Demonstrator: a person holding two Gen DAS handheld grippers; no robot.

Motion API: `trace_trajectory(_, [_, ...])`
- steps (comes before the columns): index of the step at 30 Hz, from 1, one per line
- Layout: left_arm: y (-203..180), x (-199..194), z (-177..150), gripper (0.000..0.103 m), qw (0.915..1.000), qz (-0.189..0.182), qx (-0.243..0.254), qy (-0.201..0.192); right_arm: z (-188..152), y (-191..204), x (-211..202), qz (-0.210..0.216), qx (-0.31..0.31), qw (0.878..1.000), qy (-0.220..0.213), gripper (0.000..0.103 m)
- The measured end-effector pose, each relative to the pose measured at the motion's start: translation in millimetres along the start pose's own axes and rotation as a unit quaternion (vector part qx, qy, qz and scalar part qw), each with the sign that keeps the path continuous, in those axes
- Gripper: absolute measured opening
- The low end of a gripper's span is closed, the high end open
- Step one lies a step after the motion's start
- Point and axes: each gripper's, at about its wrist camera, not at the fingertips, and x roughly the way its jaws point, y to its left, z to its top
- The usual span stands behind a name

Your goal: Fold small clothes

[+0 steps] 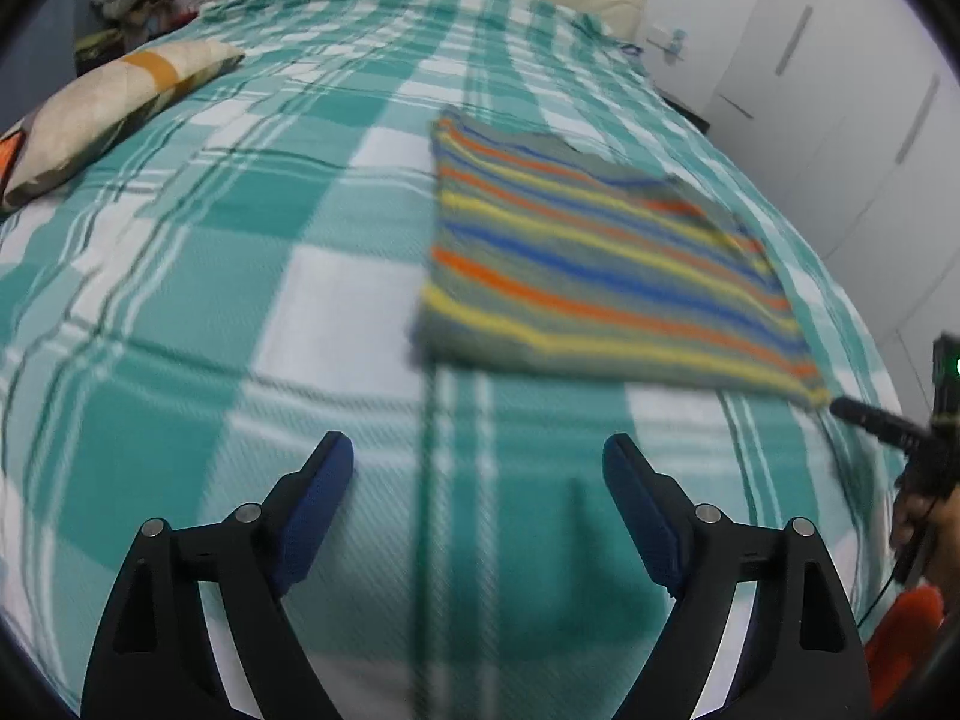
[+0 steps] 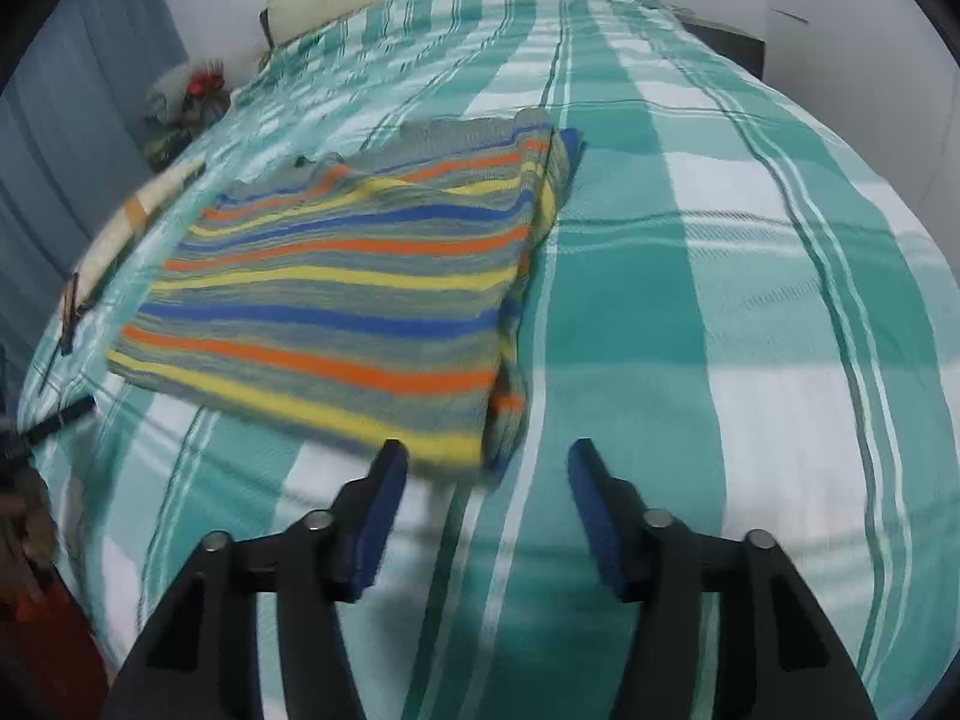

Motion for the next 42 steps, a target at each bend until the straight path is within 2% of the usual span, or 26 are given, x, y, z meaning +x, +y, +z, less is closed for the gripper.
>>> trace_trajectory(4, [-7.1, 16.9, -4.9, 0.088, 0.9992, 0.032, 0.019, -0.012, -13.7, 1.9, -5.5, -0.01, -0.003, 1.0, 0.008, 0.058])
trace_trajectory(7, [-3.9, 27.1, -12.8, 0.091, 0.9988, 0.035, 0.031, -0.013, -8.5, -3.0, -15.4, 0.0, 0.021, 1.0, -0.006, 0.058])
trace_trajectory(9, [-5.5, 27.2, -21.3, 0.095, 0.9982, 0.033, 0.045, -0.023, 5.9, -9.4, -18.3, 0.003, 0.03, 0.999, -0.017, 0.058])
trace_trajectory(12, [-9.2, 30.3, -25.9, 0.099, 0.9973, 0.033, 0.058, -0.03, 51.7, -15.1, -22.1, 0.0, 0.025, 0.999, -0.047, 0.058])
trace_trajectory(13, [-8.8, 31.4, -25.8, 0.1, 0.9974, 0.031, 0.057, -0.031, 77.4, -16.9, -18.4, 0.003, 0.015, 0.998, -0.053, 0.058])
trace_trajectory(17, [-6.8, 31.2, -26.6, 0.101, 0.9977, 0.023, 0.054, -0.034, 151.7, -9.2, 17.2, 0.026, -0.026, 0.999, -0.031, 0.057])
trace_trajectory(19, [-7.1, 30.8, -28.3, 0.101, 0.9977, 0.021, 0.053, -0.037, 185.9, 18.4, 46.9, 0.034, -0.084, 0.996, -0.007, 0.049])
trace_trajectory(22, [-7.1, 31.1, -28.8, 0.102, 0.9978, 0.015, 0.052, -0.038, 209.9, 63.7, 90.3, 0.021, -0.158, 0.987, 0.019, 0.044])
trace_trajectory(24, [-6.6, 31.0, -29.3, 0.102, 0.9979, 0.012, 0.051, -0.038, 211.7, 84.8, 114.5, 0.012, -0.195, 0.98, 0.031, 0.044])
trace_trajectory(26, [-5.8, 30.5, -29.4, 0.102, 0.998, 0.009, 0.049, -0.039, 207.7, 99.4, 145.0, 0.012, -0.238, 0.968, 0.072, 0.043])
trace_trajectory(27, [-5.5, 30.3, -29.6, 0.102, 0.998, 0.007, 0.048, -0.04, 201.7, 106.7, 161.1, 0.0, -0.265, 0.959, 0.097, 0.033])
trace_trajectory(28, [-5.4, 30.0, -29.8, 0.102, 0.998, 0.006, 0.048, -0.04, 197.9, 107.5, 166.5, 0.0, -0.277, 0.955, 0.106, 0.014])
trace_trajectory(29, [-5.2, 29.7, -30.1, 0.102, 0.9981, 0.005, 0.047, -0.041, 197.6, 109.0, 167.4, 0.007, -0.281, 0.954, 0.107, 0.006])
trace_trajectory(30, [-5.1, 29.4, -30.4, 0.102, 0.9981, 0.004, 0.046, -0.041, 201.4, 108.0, 164.2, 0.007, -0.275, 0.956, 0.102, 0.004])
trace_trajectory(34, [-5.9, 29.7, -30.5, 0.102, 0.9979, 0.006, 0.048, -0.042, 222.2, 89.9, 146.9, 0.003, -0.219, 0.974, 0.054, 0.003])
trace_trajectory(36, [-6.1, 29.5, -30.5, 0.102, 0.9978, 0.008, 0.05, -0.043, 228.2, 82.5, 148.5, 0.001, -0.191, 0.98, 0.047, 0.003])
trace_trajectory(38, [-6.4, 29.5, -30.7, 0.102, 0.9978, 0.008, 0.05, -0.043, 224.9, 81.5, 155.2, -0.004, -0.187, 0.981, 0.056, 0.004])
trace_trajectory(39, [-6.3, 29.4, -30.6, 0.102, 0.9978, 0.008, 0.05, -0.043, 223.0, 80.0, 159.1, -0.01, -0.185, 0.981, 0.063, 0.009])
trace_trajectory(40, [-6.6, 29.5, -30.7, 0.102, 0.9978, 0.008, 0.05, -0.043, 222.6, 75.9, 159.8, -0.009, -0.176, 0.982, 0.064, 0.021])
trace_trajectory(42, [-6.6, 29.4, -30.3, 0.102, 0.9978, 0.007, 0.05, -0.043, 224.6, 61.9, 148.6, -0.009, -0.151, 0.987, 0.049, 0.03])
